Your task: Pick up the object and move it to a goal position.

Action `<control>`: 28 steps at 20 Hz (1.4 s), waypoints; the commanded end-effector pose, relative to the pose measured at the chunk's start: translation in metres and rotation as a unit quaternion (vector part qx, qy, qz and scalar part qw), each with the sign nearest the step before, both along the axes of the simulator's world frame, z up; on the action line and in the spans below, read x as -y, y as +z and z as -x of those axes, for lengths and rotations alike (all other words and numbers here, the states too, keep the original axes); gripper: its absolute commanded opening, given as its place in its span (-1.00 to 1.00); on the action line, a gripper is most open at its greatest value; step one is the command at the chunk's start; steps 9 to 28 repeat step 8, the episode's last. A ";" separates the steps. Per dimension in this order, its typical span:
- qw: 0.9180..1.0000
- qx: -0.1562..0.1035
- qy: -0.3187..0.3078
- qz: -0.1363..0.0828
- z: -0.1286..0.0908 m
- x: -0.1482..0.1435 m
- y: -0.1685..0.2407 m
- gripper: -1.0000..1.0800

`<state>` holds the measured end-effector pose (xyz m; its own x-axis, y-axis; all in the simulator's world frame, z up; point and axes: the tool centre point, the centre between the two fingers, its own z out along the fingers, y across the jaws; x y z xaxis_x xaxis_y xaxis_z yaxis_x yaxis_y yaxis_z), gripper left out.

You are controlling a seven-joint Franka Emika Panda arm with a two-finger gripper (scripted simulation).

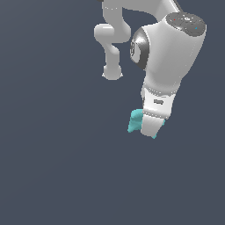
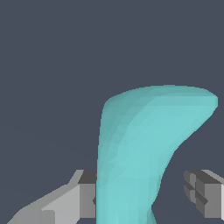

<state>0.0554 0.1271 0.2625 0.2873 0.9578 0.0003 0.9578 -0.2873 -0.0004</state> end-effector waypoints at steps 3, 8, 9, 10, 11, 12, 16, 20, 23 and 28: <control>1.000 0.000 0.000 0.000 -0.007 -0.002 0.007 -1.00; 1.000 0.000 0.000 0.000 -0.009 -0.003 0.009 -1.00; 1.000 0.000 0.000 0.000 -0.009 -0.003 0.009 -1.00; 1.000 0.000 0.000 0.000 -0.009 -0.003 0.009 -1.00; 1.000 0.000 0.000 0.000 -0.009 -0.003 0.009 -1.00; 1.000 0.000 0.000 0.000 -0.009 -0.003 0.009 -1.00; 1.000 0.000 0.000 0.000 -0.009 -0.003 0.009 -1.00; 1.000 0.000 0.000 0.000 -0.009 -0.003 0.009 -1.00; 1.000 0.000 0.000 0.000 -0.009 -0.003 0.009 -1.00; 1.000 0.000 0.000 0.000 -0.009 -0.003 0.009 -1.00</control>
